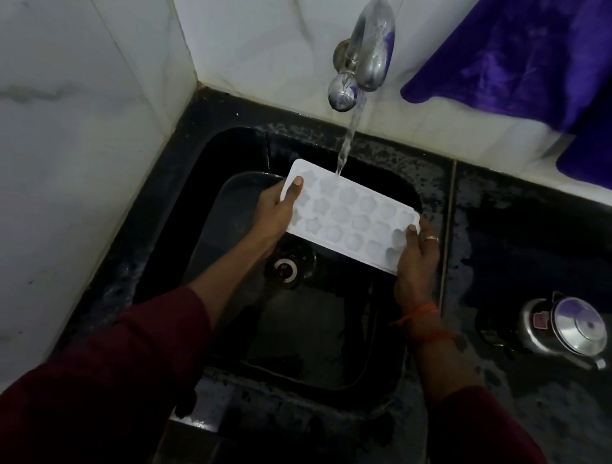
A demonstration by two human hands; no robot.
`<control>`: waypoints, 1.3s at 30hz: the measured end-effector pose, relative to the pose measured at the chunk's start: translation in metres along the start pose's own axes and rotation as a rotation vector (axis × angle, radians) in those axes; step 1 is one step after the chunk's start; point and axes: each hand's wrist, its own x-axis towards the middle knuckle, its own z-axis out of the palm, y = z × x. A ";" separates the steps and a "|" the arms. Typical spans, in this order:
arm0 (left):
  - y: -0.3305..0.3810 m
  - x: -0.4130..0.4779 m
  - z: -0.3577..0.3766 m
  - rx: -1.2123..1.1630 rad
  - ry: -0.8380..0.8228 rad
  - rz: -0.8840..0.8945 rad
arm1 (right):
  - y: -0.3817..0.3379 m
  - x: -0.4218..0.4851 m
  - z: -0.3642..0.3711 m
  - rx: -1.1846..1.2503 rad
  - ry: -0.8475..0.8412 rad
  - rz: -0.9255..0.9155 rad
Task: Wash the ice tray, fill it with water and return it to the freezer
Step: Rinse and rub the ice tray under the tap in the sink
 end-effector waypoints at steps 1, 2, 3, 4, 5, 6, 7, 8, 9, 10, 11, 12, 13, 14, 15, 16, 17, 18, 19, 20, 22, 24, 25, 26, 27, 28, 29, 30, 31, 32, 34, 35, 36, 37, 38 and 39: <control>0.000 -0.001 -0.007 0.004 0.019 -0.013 | 0.002 -0.001 0.007 -0.011 -0.021 0.022; -0.001 -0.001 -0.016 0.005 0.043 -0.027 | 0.004 -0.003 0.014 -0.007 -0.053 0.054; -0.002 -0.001 -0.024 0.003 0.066 -0.046 | 0.007 -0.005 0.022 -0.002 -0.089 0.096; -0.003 -0.002 -0.033 -0.001 0.091 -0.070 | 0.008 -0.007 0.029 0.000 -0.126 0.131; -0.004 -0.003 -0.043 -0.004 0.114 -0.089 | 0.006 -0.010 0.037 -0.005 -0.160 0.158; -0.006 -0.003 -0.053 0.000 0.140 -0.101 | 0.007 -0.012 0.044 -0.012 -0.193 0.168; -0.009 -0.003 -0.062 0.006 0.165 -0.109 | 0.007 -0.013 0.051 -0.022 -0.231 0.177; -0.010 -0.004 -0.071 0.011 0.189 -0.114 | 0.004 -0.015 0.058 -0.036 -0.268 0.177; -0.011 -0.004 -0.079 0.005 0.213 -0.121 | 0.001 -0.016 0.065 -0.047 -0.300 0.178; -0.012 -0.004 -0.086 -0.010 0.234 -0.140 | 0.000 -0.016 0.072 -0.058 -0.337 0.172; -0.013 -0.004 -0.092 -0.033 0.247 -0.163 | -0.004 -0.017 0.078 -0.068 -0.371 0.158; -0.013 -0.004 -0.097 -0.060 0.259 -0.186 | -0.009 -0.018 0.083 -0.082 -0.399 0.145; -0.013 -0.003 -0.101 -0.081 0.270 -0.207 | -0.014 -0.017 0.089 -0.095 -0.418 0.132; -0.011 -0.004 -0.103 -0.092 0.283 -0.230 | -0.019 -0.016 0.093 -0.109 -0.433 0.120; -0.011 -0.004 -0.105 -0.089 0.290 -0.249 | -0.024 -0.015 0.098 -0.125 -0.447 0.106; -0.010 -0.005 -0.107 -0.090 0.292 -0.264 | -0.029 -0.014 0.101 -0.134 -0.460 0.081; -0.011 -0.004 -0.107 -0.104 0.292 -0.277 | -0.033 -0.012 0.104 -0.141 -0.473 0.042; -0.012 -0.003 -0.108 -0.125 0.299 -0.297 | -0.036 -0.011 0.105 -0.152 -0.483 0.000; -0.013 -0.001 -0.108 -0.145 0.295 -0.319 | -0.039 -0.012 0.105 -0.167 -0.495 -0.048; -0.013 0.000 -0.107 -0.183 0.267 -0.344 | -0.042 -0.013 0.103 -0.183 -0.510 -0.106; -0.013 0.004 -0.102 -0.303 0.151 -0.379 | -0.052 -0.020 0.095 -0.198 -0.537 -0.232; -0.014 0.003 -0.096 -0.367 0.083 -0.418 | -0.060 -0.026 0.084 -0.203 -0.573 -0.349; -0.017 0.005 -0.094 -0.369 0.078 -0.443 | -0.062 -0.029 0.077 -0.206 -0.595 -0.410; -0.022 0.006 -0.092 -0.382 0.068 -0.467 | -0.064 -0.032 0.069 -0.210 -0.614 -0.469; -0.024 0.006 -0.089 -0.389 0.061 -0.484 | -0.065 -0.033 0.062 -0.209 -0.627 -0.517; -0.027 0.007 -0.086 -0.393 0.056 -0.492 | -0.066 -0.032 0.055 -0.212 -0.635 -0.557; -0.027 0.006 -0.080 -0.388 0.048 -0.476 | -0.066 -0.031 0.048 -0.213 -0.642 -0.592; -0.026 0.005 -0.074 -0.376 0.047 -0.456 | -0.065 -0.029 0.042 -0.219 -0.647 -0.624; -0.026 0.005 -0.066 -0.366 0.041 -0.448 | -0.065 -0.027 0.036 -0.228 -0.649 -0.647; -0.025 0.004 -0.059 -0.369 0.025 -0.448 | -0.065 -0.025 0.029 -0.244 -0.645 -0.665; -0.023 0.005 -0.047 -0.400 0.017 -0.446 | -0.065 -0.021 0.014 -0.274 -0.642 -0.692; -0.022 0.007 -0.043 -0.417 0.014 -0.437 | -0.064 -0.019 0.006 -0.287 -0.647 -0.701; -0.021 0.009 -0.040 -0.430 0.011 -0.431 | -0.063 -0.017 -0.002 -0.302 -0.654 -0.705; -0.020 0.012 -0.037 -0.451 0.000 -0.423 | -0.062 -0.016 -0.009 -0.317 -0.661 -0.704; -0.019 0.014 -0.034 -0.476 -0.009 -0.415 | -0.060 -0.014 -0.016 -0.333 -0.665 -0.702; -0.018 0.016 -0.031 -0.503 -0.017 -0.407 | -0.058 -0.014 -0.022 -0.343 -0.663 -0.704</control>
